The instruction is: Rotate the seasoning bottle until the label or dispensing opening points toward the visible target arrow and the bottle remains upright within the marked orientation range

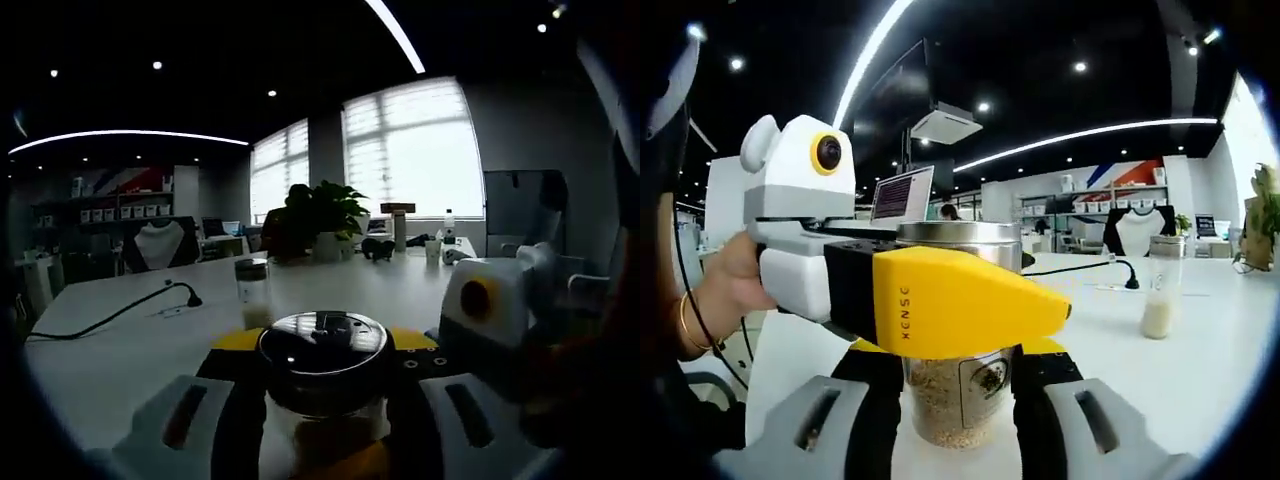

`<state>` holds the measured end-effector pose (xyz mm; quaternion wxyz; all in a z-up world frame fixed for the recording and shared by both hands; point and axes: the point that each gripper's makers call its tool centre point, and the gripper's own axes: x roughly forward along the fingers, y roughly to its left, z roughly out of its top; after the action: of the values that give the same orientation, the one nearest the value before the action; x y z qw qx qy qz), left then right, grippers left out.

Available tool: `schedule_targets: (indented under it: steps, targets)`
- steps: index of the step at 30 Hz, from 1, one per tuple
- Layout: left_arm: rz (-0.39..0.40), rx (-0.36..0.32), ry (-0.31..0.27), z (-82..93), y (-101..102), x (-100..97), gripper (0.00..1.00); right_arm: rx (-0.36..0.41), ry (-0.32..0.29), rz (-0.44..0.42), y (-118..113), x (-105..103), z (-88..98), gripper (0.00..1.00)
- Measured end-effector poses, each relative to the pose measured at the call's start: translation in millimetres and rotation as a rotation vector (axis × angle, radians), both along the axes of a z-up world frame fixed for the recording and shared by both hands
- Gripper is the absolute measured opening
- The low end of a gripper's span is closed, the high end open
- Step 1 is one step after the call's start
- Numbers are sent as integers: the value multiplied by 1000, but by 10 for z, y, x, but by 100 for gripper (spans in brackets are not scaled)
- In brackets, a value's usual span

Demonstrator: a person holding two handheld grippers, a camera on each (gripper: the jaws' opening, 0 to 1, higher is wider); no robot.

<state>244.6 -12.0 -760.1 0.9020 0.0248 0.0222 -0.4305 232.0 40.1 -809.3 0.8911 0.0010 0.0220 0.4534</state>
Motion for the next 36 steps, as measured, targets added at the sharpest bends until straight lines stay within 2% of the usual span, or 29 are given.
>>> schedule_targets:
  steps: [2,10,22,27,32,36]
  targets:
    - [-7,-9,7,5,11,-2,47,36,23,48,28,-31,9,41]
    - [-25,-16,-7,50,41,-20,47,40,7,107,67,-48,54,41]
    - [-92,-114,-5,209,47,-94,47,72,-48,164,97,-110,215,42]
    - [-119,-98,-31,236,16,-129,47,96,-44,185,110,-123,243,42]
    - [-150,-70,-42,213,-9,-177,47,76,-40,195,128,-152,226,42]
    - [-160,-74,-45,223,-16,-194,47,75,-41,198,123,-161,234,42]
